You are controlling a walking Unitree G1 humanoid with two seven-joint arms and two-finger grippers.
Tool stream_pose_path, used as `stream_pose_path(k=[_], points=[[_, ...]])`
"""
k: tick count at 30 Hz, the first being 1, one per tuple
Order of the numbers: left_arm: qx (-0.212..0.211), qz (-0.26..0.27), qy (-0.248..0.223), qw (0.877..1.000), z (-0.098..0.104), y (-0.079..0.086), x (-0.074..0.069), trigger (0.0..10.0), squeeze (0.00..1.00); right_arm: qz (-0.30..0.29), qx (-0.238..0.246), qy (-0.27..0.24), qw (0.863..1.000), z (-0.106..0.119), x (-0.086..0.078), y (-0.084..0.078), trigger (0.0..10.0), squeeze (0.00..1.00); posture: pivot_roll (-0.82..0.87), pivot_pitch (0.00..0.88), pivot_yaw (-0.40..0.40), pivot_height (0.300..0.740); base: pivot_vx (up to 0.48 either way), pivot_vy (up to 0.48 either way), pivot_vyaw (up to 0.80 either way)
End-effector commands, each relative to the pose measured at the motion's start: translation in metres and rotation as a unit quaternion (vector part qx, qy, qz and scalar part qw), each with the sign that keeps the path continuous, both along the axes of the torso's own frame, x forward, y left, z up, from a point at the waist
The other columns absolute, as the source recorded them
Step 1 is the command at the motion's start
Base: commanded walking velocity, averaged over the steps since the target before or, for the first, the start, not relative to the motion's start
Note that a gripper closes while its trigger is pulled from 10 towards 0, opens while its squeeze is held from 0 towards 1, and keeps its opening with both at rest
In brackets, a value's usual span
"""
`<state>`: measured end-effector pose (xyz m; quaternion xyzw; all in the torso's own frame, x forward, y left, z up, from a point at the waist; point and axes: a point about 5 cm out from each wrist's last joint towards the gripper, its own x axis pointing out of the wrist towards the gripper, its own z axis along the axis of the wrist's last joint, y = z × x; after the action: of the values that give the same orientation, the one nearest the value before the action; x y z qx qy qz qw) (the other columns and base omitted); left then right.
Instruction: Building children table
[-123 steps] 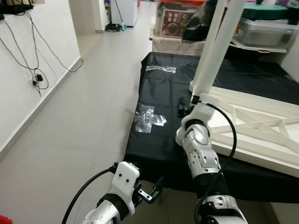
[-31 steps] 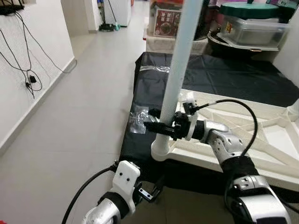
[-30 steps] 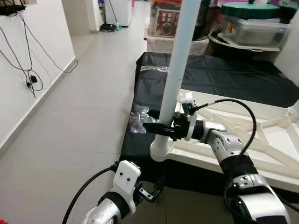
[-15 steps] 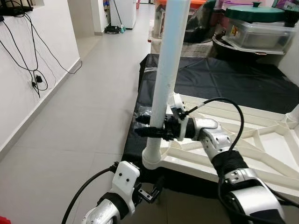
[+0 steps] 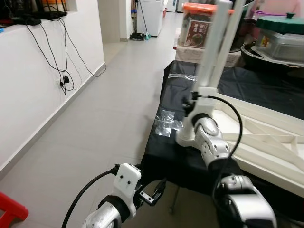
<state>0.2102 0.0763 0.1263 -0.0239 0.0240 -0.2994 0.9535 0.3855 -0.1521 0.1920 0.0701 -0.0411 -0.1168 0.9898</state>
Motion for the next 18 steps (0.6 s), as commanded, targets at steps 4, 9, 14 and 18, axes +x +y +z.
stream_pose_path(k=[4, 9, 14, 18], points=[[0.005, -0.002, 0.007, 1.0, -0.004, -0.001, 0.0, 10.0, 0.0, -0.1, 0.088, 0.019, 0.991, -0.018, -0.016, -0.005, 0.0, 0.0, 0.14, 0.073, -0.068, 0.74, 0.0, 0.0, 0.0], [0.004, 0.0, 0.006, 1.0, -0.004, -0.001, 0.0, 10.0, 0.0, -0.003, 0.069, -0.001, 0.998, -0.015, -0.011, 0.028, 10.0, 1.0, 0.14, 0.074, -0.07, 0.74, 0.0, 0.0, 0.0], [0.004, -0.001, 0.007, 1.0, -0.004, -0.001, 0.0, 10.0, 0.0, 0.023, 0.049, -0.037, 0.998, -0.006, -0.009, 0.029, 10.0, 0.0, 0.13, 0.076, -0.07, 0.74, 0.0, 0.0, 0.0], [0.004, -0.001, 0.007, 1.0, -0.004, -0.001, 0.0, 10.0, 0.0, 0.107, 0.059, -0.065, 0.99, 0.002, -0.008, 0.034, 10.0, 0.0, 0.13, 0.075, -0.067, 0.74, 0.0, 0.0, 0.0]])
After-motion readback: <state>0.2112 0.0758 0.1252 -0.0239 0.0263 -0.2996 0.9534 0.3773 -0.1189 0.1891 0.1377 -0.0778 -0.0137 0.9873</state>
